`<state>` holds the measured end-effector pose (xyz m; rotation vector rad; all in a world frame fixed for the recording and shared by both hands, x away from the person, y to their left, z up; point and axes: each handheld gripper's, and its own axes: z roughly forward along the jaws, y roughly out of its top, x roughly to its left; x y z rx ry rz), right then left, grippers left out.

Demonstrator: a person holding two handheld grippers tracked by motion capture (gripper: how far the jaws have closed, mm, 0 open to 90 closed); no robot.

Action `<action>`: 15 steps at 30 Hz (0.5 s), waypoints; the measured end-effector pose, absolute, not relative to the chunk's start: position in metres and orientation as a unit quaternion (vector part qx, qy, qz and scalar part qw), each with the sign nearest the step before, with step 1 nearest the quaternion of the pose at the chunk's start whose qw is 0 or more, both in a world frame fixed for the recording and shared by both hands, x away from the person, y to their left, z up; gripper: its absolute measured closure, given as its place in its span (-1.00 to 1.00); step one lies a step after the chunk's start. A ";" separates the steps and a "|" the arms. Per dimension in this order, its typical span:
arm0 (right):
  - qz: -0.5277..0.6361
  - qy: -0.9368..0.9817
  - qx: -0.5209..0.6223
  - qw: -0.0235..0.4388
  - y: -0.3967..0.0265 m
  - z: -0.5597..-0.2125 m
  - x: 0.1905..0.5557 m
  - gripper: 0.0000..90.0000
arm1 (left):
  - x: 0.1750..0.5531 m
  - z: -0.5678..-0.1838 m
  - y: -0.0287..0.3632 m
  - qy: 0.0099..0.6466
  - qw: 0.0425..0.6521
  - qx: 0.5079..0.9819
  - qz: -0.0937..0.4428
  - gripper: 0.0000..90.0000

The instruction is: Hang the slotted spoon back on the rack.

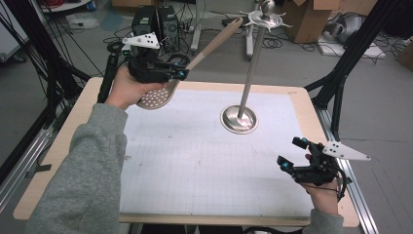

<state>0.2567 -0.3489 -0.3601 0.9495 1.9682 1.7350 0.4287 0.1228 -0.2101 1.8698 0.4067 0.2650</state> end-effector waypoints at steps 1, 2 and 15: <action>0.613 0.694 0.335 0.174 -0.349 -0.360 0.257 -0.98 | 0.429 -0.210 0.122 0.173 0.568 0.797 0.113 0.73; 0.613 0.694 0.336 0.173 -0.349 -0.360 0.256 -0.98 | 0.429 -0.211 0.122 0.174 0.567 0.797 0.113 0.73; 0.614 0.692 0.337 0.173 -0.351 -0.360 0.256 -0.98 | 0.430 -0.213 0.116 0.177 0.569 0.795 0.110 0.73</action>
